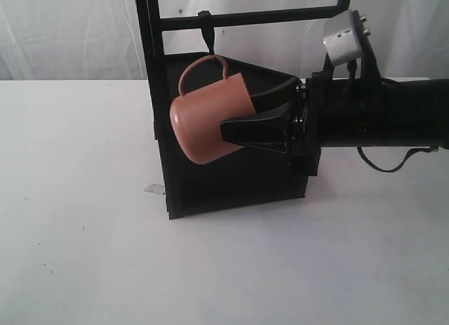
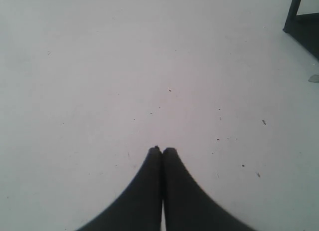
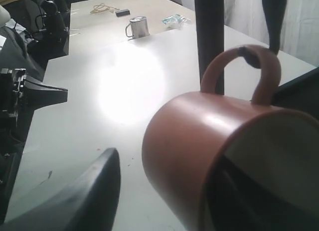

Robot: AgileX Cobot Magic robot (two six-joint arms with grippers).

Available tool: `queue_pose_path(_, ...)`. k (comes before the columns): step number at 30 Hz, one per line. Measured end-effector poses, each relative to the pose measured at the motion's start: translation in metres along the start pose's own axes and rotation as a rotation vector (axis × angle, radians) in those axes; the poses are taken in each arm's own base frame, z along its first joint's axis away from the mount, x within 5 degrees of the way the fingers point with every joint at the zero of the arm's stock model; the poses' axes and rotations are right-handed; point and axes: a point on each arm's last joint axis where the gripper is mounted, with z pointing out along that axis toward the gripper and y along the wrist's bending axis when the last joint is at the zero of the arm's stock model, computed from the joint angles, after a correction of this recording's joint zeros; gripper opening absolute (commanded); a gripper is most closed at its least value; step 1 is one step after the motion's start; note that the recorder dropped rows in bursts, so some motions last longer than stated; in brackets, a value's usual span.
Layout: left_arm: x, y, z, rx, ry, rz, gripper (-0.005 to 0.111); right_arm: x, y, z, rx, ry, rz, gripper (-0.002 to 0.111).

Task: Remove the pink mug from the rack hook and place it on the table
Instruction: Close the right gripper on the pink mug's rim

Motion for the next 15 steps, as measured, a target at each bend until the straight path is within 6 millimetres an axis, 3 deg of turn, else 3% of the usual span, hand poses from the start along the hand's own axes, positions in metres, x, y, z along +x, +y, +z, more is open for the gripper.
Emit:
queue_pose_path(9,0.0,0.0,0.0,0.0,0.0,0.0,0.0,-0.0005,-0.0008,0.0,0.009,-0.005,-0.042,0.032)
queue_pose_path(15,0.0,0.0,0.0,0.0,0.0,0.0,0.0,-0.0012,-0.0011,0.0,0.013,-0.013,-0.037,0.03)
